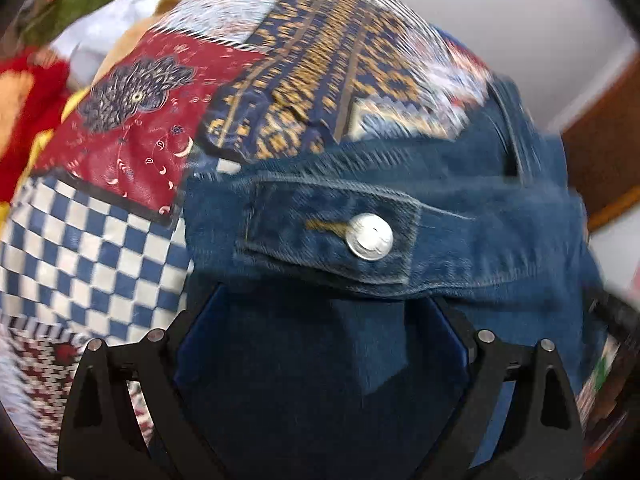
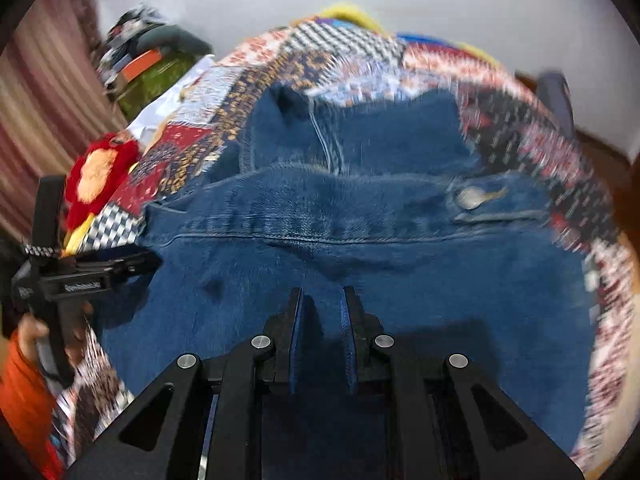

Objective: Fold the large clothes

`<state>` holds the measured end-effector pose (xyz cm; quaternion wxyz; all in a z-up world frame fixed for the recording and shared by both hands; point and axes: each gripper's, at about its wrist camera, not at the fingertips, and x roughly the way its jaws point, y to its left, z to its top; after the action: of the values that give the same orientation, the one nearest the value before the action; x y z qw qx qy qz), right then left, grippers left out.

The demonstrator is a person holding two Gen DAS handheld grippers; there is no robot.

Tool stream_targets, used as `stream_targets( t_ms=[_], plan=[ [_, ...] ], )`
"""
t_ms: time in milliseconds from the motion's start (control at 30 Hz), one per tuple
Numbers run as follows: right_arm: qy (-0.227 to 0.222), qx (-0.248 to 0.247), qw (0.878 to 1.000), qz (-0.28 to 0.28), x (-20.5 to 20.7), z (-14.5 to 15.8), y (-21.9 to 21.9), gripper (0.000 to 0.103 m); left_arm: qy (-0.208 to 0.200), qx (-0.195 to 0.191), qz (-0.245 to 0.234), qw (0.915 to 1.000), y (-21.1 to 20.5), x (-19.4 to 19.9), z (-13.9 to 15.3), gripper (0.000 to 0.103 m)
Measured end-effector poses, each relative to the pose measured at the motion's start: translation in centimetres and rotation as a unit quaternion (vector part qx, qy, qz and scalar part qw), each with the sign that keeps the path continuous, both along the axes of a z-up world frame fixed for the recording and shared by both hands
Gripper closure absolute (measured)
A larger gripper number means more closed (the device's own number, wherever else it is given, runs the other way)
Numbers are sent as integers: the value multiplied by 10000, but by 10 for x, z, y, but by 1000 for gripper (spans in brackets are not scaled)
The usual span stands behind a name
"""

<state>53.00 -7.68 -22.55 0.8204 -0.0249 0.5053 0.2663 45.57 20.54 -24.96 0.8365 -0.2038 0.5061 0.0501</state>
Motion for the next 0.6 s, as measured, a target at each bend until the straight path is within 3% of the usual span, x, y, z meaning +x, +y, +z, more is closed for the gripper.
stream_targets(
  t_ms=[100,233,333,467,600],
  plan=[
    [-109,101,9998,-164,7,-10,6,90,-96,167,456,9988,14,9,-3,9],
    [-82,290,9990,-325,28,-12,0,90,-101,162,677,9975,29,18,-4,8],
    [-128,322,9981,-502,39,-11,-8,90,-153,769,764,9940,29,18,4,3],
    [-867,-698,9890,-975,41,-6,-14,90,-84,1145,630,9914,28,14,10,3],
    [-536,-668,9920,-929,36,1,-38,90,-62,1230,521,9910,30,2,30,3]
  ],
)
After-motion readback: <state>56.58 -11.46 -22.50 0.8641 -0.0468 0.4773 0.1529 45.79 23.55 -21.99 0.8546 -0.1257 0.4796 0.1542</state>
